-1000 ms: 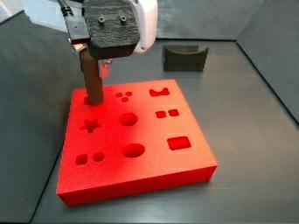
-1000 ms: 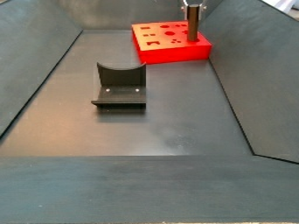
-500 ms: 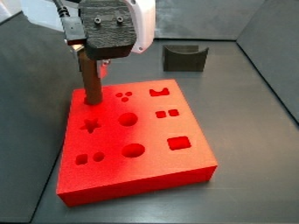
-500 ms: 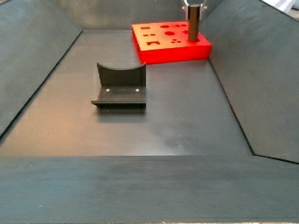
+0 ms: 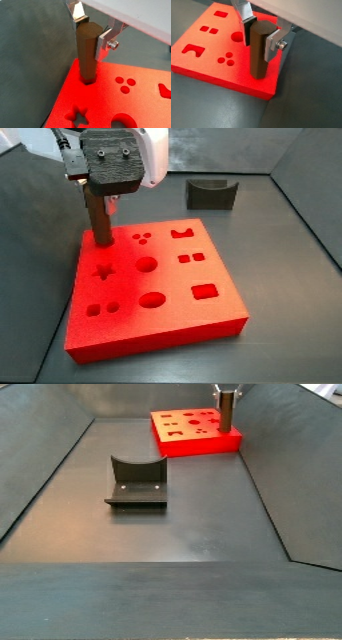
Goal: Pick up the hexagon object. Move up. Place the hexagon object on the fixture. Regrasp the hexagon object. Move to above the board. Insert the hexagon object.
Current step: Insert the hexagon object.
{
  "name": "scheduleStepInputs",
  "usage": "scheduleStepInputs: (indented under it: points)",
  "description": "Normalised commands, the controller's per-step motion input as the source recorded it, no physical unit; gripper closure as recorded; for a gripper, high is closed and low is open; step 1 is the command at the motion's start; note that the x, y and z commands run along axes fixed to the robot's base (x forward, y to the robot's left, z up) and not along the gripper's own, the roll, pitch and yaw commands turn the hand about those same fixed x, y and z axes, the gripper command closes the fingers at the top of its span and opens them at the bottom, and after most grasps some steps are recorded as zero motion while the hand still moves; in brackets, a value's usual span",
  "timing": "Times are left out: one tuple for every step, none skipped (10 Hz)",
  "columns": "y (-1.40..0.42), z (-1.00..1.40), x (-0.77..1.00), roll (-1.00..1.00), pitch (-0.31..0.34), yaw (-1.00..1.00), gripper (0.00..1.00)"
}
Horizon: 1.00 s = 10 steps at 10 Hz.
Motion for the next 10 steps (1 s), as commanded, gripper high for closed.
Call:
scheduleStepInputs:
  points:
    - [-0.34, -0.43, 0.3, -0.17, -0.084, 0.16, 1.0]
    - [-0.27, -0.22, 0.29, -0.09, 0.0, 0.2, 1.0]
    - [-0.33, -0.05, 0.29, -0.01, 0.0, 0.17, 1.0]
    - [-0.24, -0.12, 0.2, 0.0, 0.0, 0.05, 1.0]
    - [-0.12, -0.47, 0.0, -0.09, -0.1, 0.0, 1.0]
    - [0.0, -0.91, -0.02, -0.06, -0.134, 0.0, 1.0]
    - [0.02, -1.0, -0.09, 0.0, -0.091, 0.0, 1.0]
    - [0.09, -1.0, -0.05, 0.0, -0.106, 0.0, 1.0]
    - [0.0, 0.0, 0.0, 0.02, 0.001, 0.0, 1.0]
    - [0.0, 0.0, 0.0, 0.0, 0.0, 0.0, 1.0]
